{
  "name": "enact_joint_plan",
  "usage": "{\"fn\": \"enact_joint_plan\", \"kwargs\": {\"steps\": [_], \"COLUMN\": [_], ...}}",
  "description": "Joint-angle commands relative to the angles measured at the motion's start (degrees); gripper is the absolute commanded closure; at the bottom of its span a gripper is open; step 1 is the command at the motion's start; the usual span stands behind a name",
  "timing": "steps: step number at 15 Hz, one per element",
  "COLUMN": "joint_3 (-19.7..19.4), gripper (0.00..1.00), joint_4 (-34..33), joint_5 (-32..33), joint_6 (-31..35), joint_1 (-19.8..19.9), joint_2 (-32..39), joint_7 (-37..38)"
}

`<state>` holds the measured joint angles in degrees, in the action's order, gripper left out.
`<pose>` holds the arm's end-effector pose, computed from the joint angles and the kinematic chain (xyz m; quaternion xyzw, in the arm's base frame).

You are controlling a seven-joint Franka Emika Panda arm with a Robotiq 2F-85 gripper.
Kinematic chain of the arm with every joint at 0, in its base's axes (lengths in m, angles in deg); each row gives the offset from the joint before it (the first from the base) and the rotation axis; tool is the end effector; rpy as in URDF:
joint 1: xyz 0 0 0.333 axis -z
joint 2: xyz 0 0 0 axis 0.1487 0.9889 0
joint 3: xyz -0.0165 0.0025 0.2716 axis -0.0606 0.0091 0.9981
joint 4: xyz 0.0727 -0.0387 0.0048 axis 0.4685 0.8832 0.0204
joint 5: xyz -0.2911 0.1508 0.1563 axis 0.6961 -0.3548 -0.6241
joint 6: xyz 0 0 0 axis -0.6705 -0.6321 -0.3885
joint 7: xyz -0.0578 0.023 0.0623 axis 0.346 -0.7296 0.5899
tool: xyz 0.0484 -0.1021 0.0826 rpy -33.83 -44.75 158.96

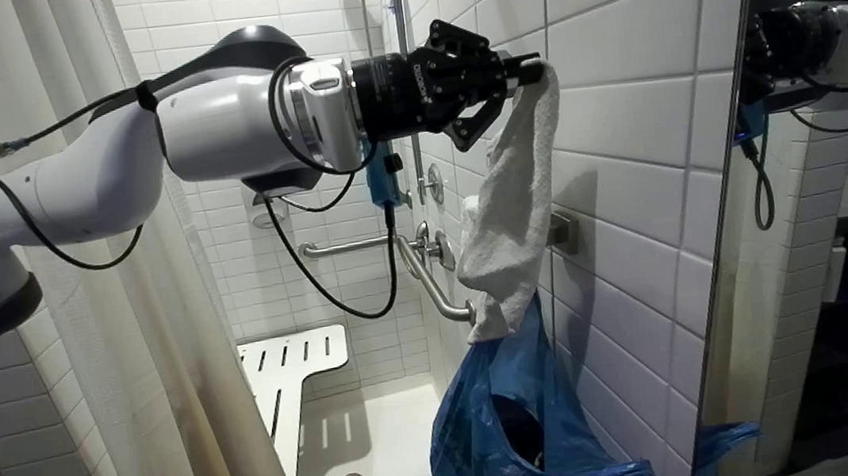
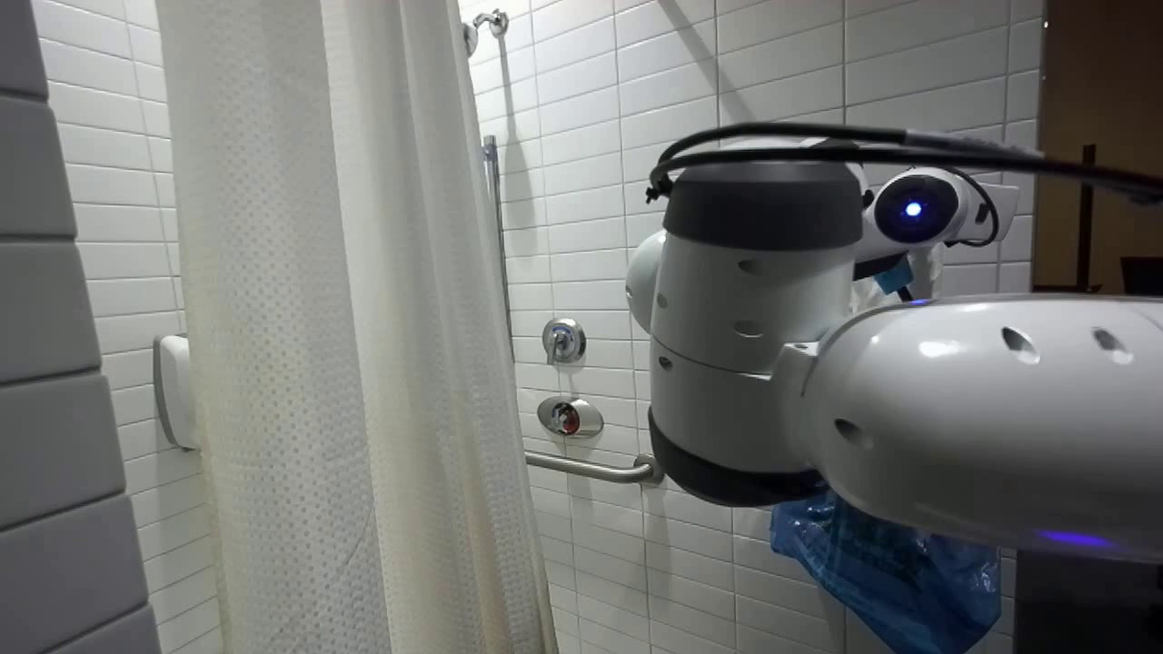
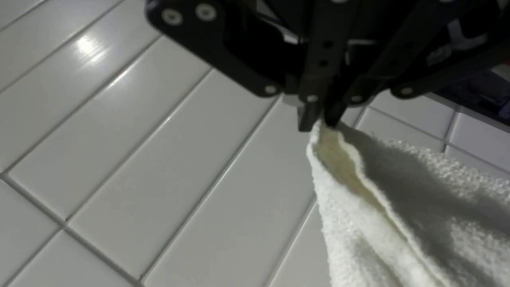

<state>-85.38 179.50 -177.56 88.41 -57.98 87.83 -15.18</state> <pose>0.3082 -0.3397 0.4826 0.2721 -0.6219 0.7263 0.1084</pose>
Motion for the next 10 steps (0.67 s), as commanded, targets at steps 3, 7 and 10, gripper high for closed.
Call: {"fn": "enact_joint_plan", "kwargs": {"steps": [3, 7, 10], "joint_3": [1.85, 3.50, 4.70], "gripper": [0.98, 0.98, 0.98], "joint_4": [-2.97, -4.55, -5.97], "joint_5": [0.00, 0.00, 0.00], "joint_6": [1.40, 2.04, 2.56], "joint_1": [2.19, 2.94, 3.75], "joint_2": [0.00, 0.00, 0.01], "joint_7": [1.13, 1.10, 1.16]}}
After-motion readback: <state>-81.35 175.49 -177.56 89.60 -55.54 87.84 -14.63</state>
